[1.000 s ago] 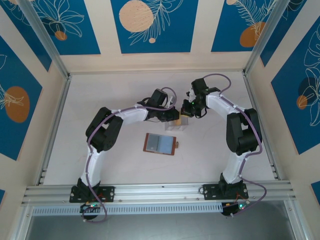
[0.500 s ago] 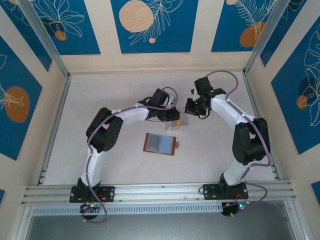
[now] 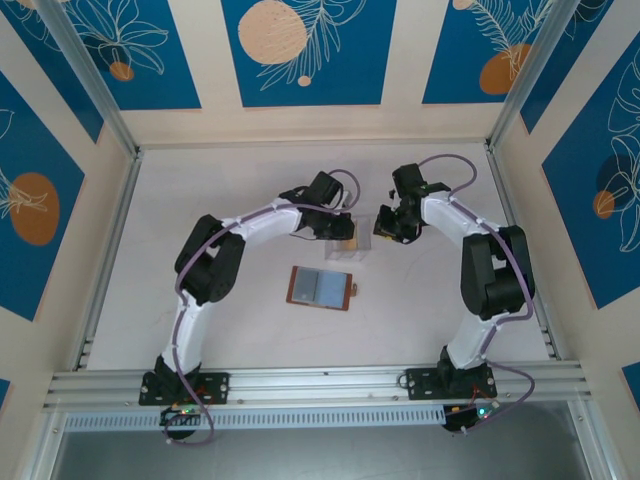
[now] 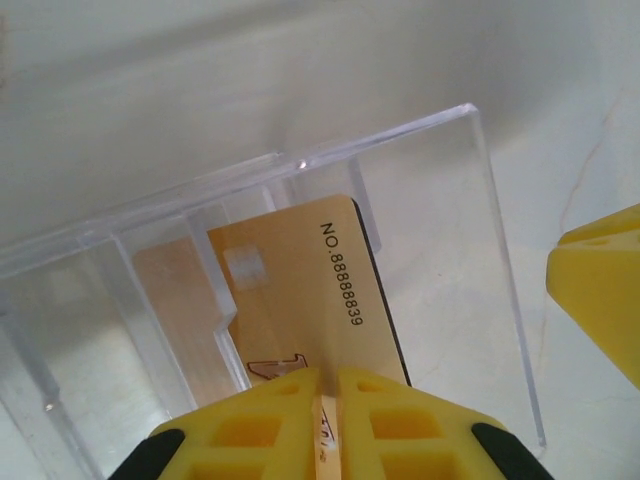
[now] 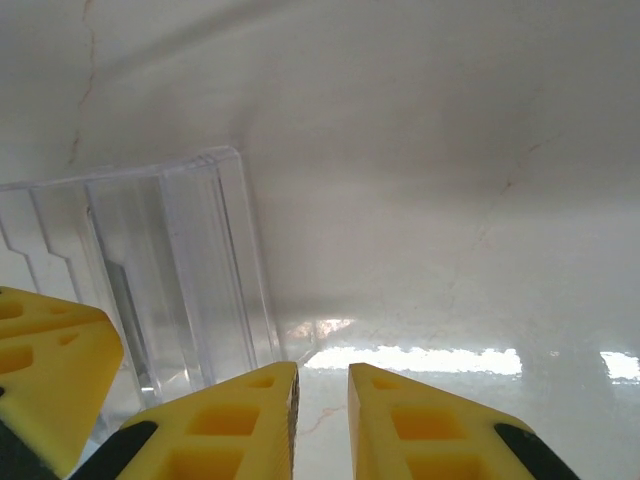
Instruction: Put the credit cards into the card holder
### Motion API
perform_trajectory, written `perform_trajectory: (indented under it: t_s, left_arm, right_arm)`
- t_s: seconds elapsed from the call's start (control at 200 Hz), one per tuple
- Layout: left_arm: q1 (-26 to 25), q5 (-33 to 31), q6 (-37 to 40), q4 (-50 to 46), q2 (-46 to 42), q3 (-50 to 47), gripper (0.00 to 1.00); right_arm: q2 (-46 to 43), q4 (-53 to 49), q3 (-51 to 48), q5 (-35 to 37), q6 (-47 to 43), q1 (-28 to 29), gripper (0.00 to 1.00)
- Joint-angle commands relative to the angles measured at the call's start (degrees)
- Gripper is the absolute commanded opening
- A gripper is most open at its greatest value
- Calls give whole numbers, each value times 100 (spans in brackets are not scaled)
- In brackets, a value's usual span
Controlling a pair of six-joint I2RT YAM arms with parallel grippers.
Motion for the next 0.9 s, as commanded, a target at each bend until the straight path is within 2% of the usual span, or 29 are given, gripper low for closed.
perform_trajectory:
  t_s: [0.0,0.24,0.54,0.685,0.895]
  left_arm:
    - [-151,-455,349,-696,303,270,12]
    - [-246,-547,428,-761,413,342,13]
    - [-524,-145,429,-759,616,905,14]
    - [-512,118,138,-421,570,718,14]
    - [-390,542,-493,643,270,-27,14]
  right_arm:
    - [105,38,10,-108,105,41,22]
    - [289,91,87,-309,85,158,22]
    - [402,109,141,-412,102,248,22]
    - [385,76,162,-426,76,244,22]
    - [213,85,144,-394,32,251,23]
